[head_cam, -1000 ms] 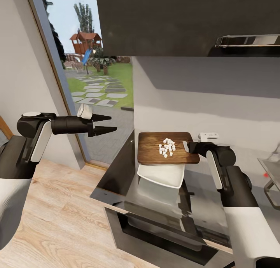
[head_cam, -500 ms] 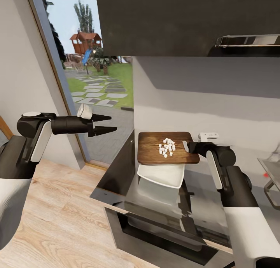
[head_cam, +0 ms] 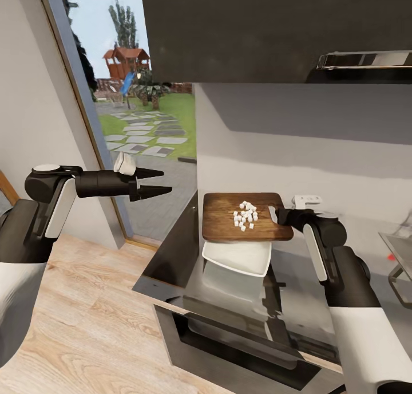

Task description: In the kitchen, take the Vidalia onion out of the sink, dice it on the chopping board with the paring knife, put the diced onion into the bowl on the countertop, then place both the paring knife and the chopping board into the sink.

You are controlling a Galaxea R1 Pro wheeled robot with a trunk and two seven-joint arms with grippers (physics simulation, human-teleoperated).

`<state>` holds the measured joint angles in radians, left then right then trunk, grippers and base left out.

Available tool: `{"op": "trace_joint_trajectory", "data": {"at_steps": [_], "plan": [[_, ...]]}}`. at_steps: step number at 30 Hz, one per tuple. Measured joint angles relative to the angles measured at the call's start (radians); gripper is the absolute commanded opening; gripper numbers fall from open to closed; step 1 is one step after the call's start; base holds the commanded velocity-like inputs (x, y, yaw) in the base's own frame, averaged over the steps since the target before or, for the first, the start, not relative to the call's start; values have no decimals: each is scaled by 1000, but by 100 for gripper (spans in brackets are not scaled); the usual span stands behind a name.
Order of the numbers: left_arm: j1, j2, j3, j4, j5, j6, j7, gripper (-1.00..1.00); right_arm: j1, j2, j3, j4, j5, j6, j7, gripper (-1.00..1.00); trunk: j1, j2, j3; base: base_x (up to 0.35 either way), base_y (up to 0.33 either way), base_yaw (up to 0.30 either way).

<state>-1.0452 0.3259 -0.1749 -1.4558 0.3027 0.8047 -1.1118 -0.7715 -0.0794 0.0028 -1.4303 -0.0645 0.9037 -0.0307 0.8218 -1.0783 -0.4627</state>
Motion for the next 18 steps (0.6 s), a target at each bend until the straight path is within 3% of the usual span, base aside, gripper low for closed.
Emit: {"op": "trace_joint_trajectory", "data": {"at_steps": [18], "plan": [[0, 0, 0, 0, 0, 0, 0, 100, 18, 0, 0, 0, 0, -77, 0, -100, 0, 0, 0, 0, 0, 0]]}}
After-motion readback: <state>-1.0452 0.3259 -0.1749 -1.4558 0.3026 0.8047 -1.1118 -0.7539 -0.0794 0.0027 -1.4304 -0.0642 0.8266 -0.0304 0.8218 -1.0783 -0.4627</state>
